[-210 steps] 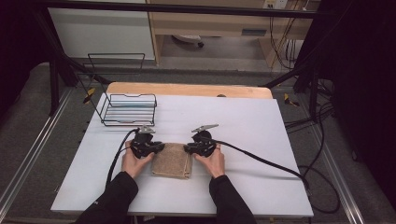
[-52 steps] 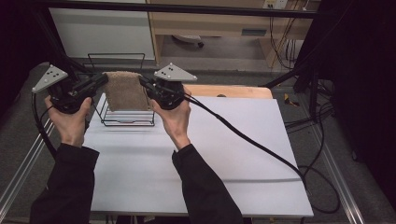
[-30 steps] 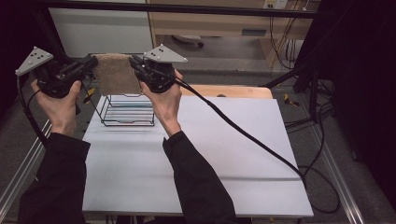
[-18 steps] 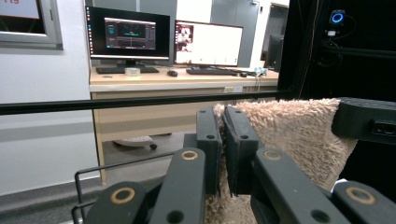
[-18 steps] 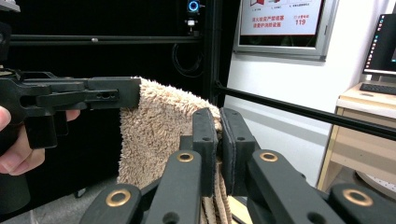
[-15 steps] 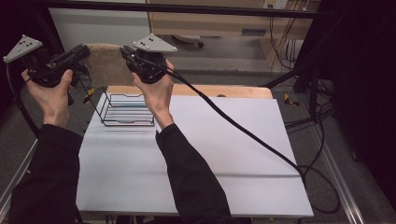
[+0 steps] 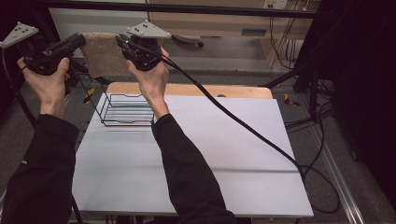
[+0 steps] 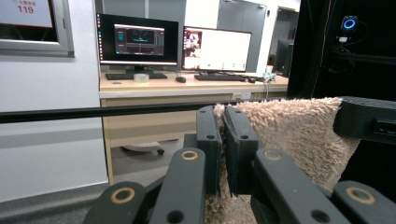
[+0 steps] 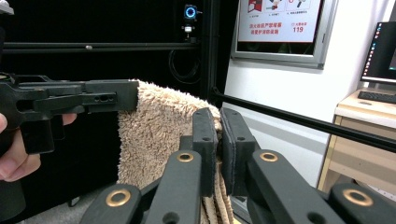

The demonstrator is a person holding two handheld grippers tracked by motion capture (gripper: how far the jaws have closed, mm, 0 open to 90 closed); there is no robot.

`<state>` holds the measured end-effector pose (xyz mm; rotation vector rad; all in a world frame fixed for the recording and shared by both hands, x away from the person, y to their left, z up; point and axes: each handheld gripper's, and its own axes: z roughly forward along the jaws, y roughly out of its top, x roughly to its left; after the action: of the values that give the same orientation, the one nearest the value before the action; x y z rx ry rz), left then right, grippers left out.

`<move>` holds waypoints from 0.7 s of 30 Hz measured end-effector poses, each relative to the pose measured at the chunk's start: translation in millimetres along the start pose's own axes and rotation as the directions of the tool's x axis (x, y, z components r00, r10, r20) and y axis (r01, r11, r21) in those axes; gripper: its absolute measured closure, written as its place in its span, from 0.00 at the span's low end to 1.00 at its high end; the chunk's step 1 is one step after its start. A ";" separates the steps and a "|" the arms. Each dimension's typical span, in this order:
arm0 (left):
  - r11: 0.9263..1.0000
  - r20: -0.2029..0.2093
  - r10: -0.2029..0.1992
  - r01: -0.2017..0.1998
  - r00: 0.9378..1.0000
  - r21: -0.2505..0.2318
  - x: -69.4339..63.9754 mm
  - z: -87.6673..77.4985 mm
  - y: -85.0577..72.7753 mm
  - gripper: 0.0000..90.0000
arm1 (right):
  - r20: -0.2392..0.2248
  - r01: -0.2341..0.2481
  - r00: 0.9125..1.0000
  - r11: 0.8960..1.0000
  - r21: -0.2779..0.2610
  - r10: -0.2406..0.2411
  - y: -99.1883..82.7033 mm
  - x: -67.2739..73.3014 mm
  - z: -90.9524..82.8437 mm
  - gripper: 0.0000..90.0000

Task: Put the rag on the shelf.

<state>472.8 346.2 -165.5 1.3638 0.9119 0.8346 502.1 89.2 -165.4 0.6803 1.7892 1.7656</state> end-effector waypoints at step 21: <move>0.999 -0.051 0.022 -0.020 0.998 0.045 21.1 42.5 -4.7 0.94 | 0.022 -0.034 0.999 0.999 0.022 0.034 -9.1 -21.4 34.1 0.95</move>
<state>520.1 346.7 -171.5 1.3982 0.9624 0.8734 541.1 99.4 -174.1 0.7402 1.7960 1.7562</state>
